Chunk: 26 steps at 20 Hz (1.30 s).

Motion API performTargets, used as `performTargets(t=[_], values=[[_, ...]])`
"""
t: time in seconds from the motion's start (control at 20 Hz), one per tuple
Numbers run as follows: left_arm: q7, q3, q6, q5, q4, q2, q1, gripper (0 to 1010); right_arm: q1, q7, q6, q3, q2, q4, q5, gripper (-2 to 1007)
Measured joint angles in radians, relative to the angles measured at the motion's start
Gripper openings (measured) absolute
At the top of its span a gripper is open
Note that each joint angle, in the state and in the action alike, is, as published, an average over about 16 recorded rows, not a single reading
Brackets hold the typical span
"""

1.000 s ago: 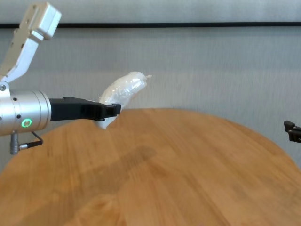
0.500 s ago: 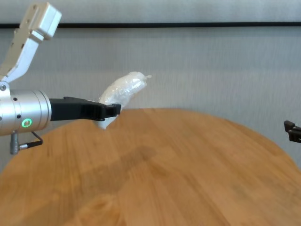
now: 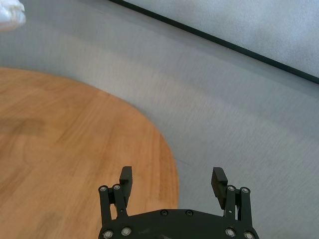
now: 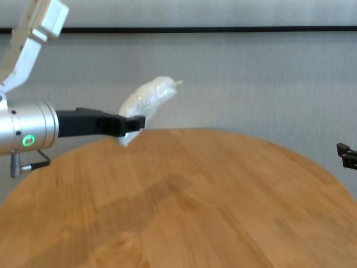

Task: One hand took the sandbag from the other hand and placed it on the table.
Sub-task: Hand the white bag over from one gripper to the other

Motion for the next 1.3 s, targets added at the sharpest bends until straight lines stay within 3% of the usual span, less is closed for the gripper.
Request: performTargets(t=[1.0,1.3], values=[[-0.147,0.064,-0.034,-0.084,-0.162,0.089,0.035,379,0.000,0.000,0.000,0.000,0.000,0.000,0.000,1001],[-0.165,0.085,-0.035,-0.103,-0.206,0.112,0.049,379,0.000,0.000,0.000,0.000,0.000,0.000,0.000,1001]])
